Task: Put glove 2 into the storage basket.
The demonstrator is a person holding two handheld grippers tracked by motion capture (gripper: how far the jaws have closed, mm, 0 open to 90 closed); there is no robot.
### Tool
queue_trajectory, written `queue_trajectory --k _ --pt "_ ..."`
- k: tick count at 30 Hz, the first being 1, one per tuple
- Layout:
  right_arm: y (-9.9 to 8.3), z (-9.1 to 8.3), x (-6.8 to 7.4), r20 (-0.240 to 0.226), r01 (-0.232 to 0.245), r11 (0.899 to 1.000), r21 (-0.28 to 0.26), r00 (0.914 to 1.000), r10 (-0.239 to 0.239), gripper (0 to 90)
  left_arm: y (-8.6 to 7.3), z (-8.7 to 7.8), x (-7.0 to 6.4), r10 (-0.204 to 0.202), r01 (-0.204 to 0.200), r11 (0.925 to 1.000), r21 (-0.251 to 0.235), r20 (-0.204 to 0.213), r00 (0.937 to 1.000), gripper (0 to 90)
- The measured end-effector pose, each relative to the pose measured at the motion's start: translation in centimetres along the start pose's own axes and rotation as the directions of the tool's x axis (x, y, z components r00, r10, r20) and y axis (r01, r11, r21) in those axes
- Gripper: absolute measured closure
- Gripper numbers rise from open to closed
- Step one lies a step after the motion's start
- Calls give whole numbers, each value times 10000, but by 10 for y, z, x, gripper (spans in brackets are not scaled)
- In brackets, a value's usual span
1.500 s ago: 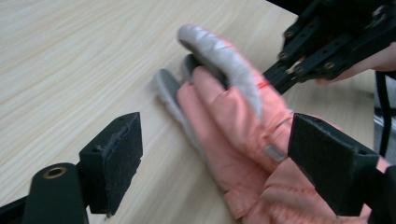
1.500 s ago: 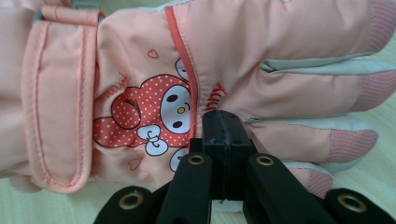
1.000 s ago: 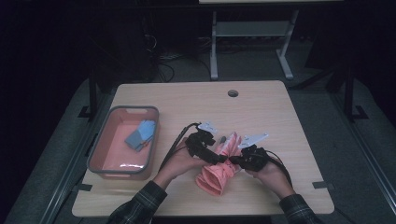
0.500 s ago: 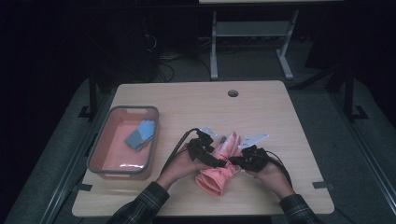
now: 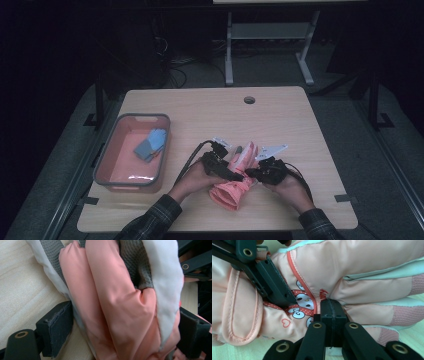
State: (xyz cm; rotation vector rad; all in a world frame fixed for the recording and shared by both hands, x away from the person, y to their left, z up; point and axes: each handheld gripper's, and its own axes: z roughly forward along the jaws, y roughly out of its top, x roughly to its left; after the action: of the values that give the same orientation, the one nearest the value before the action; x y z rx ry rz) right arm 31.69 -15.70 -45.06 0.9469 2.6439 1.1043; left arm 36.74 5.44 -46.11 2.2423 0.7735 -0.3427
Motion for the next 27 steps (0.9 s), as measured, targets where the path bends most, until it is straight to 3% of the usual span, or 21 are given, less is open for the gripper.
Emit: queue_trajectory --k 5,13,20,27 --pt "0 0 -1 -68 -2 10000 -25 10000 1 900 -1 -1 4 -267 273 9995 -153 365 9990 124" --pt "0 0 -1 -11 77 10000 -47 10000 -77 900 -2 1 5 -373 394 9987 -322 645 9972 162" --pt "1 2 0 13 80 10000 18 10000 -80 900 -3 0 9 -570 599 9979 -260 980 9935 301" --pt "1 4 -1 -85 88 9999 -61 9999 -88 900 -3 0 12 -856 876 9960 -164 989 9914 451"
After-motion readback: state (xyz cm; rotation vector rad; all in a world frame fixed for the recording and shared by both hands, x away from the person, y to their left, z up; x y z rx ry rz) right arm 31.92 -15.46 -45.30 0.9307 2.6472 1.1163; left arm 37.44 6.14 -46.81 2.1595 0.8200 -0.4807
